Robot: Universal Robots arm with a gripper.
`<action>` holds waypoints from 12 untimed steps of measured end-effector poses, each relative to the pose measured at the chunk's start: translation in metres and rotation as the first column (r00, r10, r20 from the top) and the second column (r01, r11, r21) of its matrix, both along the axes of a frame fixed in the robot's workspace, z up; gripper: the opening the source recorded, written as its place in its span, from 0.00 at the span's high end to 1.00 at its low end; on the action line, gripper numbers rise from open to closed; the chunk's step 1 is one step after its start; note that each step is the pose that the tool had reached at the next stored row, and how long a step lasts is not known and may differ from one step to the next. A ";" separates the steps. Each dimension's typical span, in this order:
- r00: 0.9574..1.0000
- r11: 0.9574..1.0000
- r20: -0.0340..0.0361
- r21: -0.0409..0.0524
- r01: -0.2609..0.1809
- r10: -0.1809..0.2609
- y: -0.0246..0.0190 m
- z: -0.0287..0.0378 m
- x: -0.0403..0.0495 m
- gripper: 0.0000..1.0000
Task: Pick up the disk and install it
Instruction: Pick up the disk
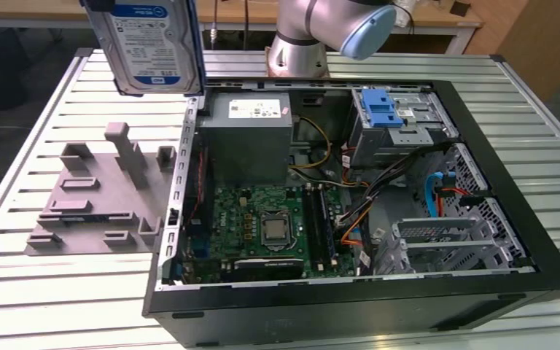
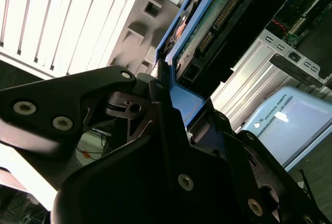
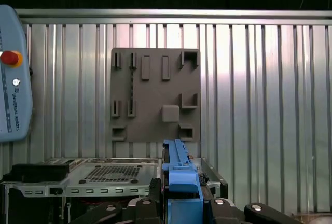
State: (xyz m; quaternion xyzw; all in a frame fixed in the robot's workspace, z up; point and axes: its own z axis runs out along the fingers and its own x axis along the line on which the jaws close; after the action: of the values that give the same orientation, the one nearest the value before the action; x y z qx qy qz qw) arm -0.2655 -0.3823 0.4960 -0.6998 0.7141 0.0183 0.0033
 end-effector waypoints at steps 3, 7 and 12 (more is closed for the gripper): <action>1.000 1.000 0.000 0.000 0.000 0.000 0.0000 0.0000 0.0018 0.64; 1.000 1.000 0.000 0.000 0.000 0.000 0.0000 0.0000 0.0044 0.64; 1.000 1.000 0.000 0.000 0.000 0.000 0.0000 0.0000 0.0075 0.64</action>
State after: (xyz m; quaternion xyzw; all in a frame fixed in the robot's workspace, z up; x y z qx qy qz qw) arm -0.2580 -0.3823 0.4960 -0.6998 0.7141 0.0183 0.0033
